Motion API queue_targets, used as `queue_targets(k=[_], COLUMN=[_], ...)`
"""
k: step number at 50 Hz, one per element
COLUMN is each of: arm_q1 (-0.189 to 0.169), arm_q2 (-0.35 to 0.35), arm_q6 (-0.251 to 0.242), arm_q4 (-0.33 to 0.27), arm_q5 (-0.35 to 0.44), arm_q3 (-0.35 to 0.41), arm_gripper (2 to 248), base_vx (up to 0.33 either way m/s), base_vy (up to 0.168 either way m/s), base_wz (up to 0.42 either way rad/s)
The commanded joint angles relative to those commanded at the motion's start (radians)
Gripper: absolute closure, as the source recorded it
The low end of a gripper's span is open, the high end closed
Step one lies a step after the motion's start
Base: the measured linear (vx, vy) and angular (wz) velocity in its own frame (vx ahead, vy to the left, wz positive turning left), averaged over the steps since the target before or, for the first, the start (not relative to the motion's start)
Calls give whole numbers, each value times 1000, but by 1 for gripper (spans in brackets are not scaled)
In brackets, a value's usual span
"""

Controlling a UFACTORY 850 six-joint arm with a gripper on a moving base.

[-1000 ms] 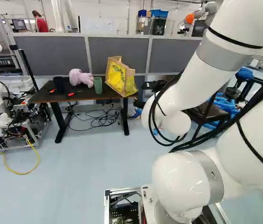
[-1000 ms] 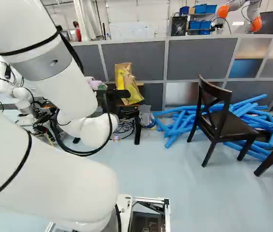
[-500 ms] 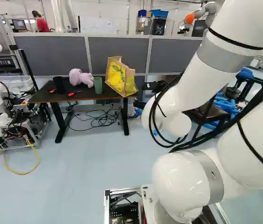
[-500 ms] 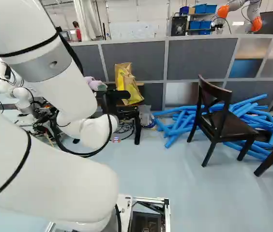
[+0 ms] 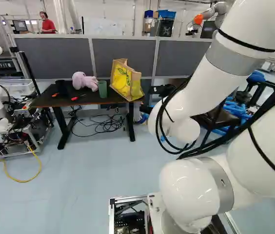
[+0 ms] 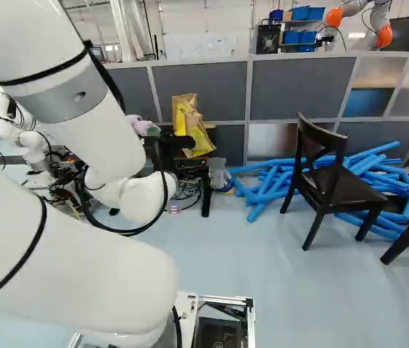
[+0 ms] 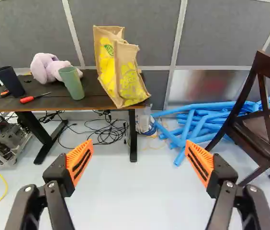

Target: Pick up the bag on the ground and place it on the table

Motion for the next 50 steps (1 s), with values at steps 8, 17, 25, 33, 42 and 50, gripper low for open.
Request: queue_targets(k=[8,17,25,33,42,50], arm_q1=[0,0,0,0,0,0], arm_q2=[0,0,0,0,0,0], arm_q6=[0,0,0,0,0,0], arm_q4=[0,0,0,0,0,0], arm_q5=[0,0,0,0,0,0], arm_q3=[0,0,0,0,0,0], arm_gripper=[3,3,3,3,3,3], base_vx=[0,0,0,0,0,0], base_vy=[0,0,0,0,0,0], base_wz=[0,0,0,0,0,0])
